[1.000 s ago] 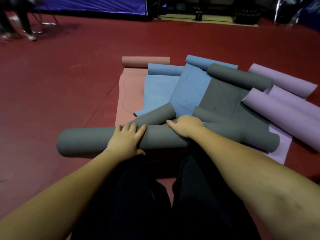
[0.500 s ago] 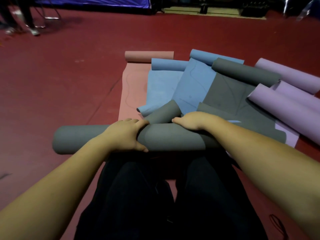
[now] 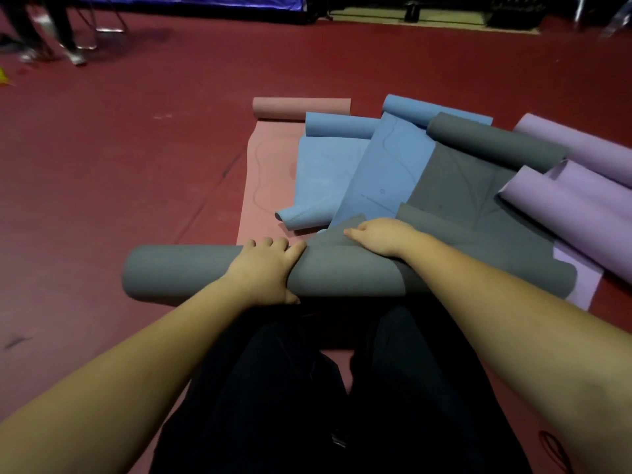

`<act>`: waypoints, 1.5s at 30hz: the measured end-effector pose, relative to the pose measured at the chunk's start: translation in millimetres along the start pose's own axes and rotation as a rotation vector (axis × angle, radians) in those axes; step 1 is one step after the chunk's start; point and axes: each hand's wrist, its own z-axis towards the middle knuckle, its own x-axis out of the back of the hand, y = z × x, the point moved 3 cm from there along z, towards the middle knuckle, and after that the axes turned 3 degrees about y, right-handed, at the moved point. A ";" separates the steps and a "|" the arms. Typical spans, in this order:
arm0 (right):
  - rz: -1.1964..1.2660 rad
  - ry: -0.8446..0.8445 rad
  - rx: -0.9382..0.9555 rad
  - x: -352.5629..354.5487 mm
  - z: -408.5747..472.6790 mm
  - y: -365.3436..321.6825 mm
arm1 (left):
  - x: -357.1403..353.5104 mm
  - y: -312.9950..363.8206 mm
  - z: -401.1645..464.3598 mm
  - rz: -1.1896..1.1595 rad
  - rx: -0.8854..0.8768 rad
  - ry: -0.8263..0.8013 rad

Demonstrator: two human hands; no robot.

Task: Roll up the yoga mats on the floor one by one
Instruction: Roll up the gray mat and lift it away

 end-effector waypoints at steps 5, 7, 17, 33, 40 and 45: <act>-0.069 0.232 0.046 -13.0 -19.1 2.7 | 4.1 -7.3 16.1 -0.111 -0.011 -0.135; -0.170 0.240 0.134 -23.5 -32.0 4.0 | 7.7 -10.8 23.2 -0.168 -0.019 -0.193; -0.276 0.177 0.321 -6.9 -49.1 14.3 | 40.4 -10.7 28.7 -0.158 -0.069 -0.194; 0.045 -0.368 0.250 4.8 -40.8 15.6 | 37.8 -4.4 -15.5 -0.260 -0.070 -0.113; 0.141 -0.511 0.217 0.8 -20.2 10.8 | 10.6 8.7 -28.4 0.003 0.095 0.041; 0.271 -0.563 0.186 -1.4 -18.6 15.0 | -0.2 14.6 -28.6 0.085 0.055 0.106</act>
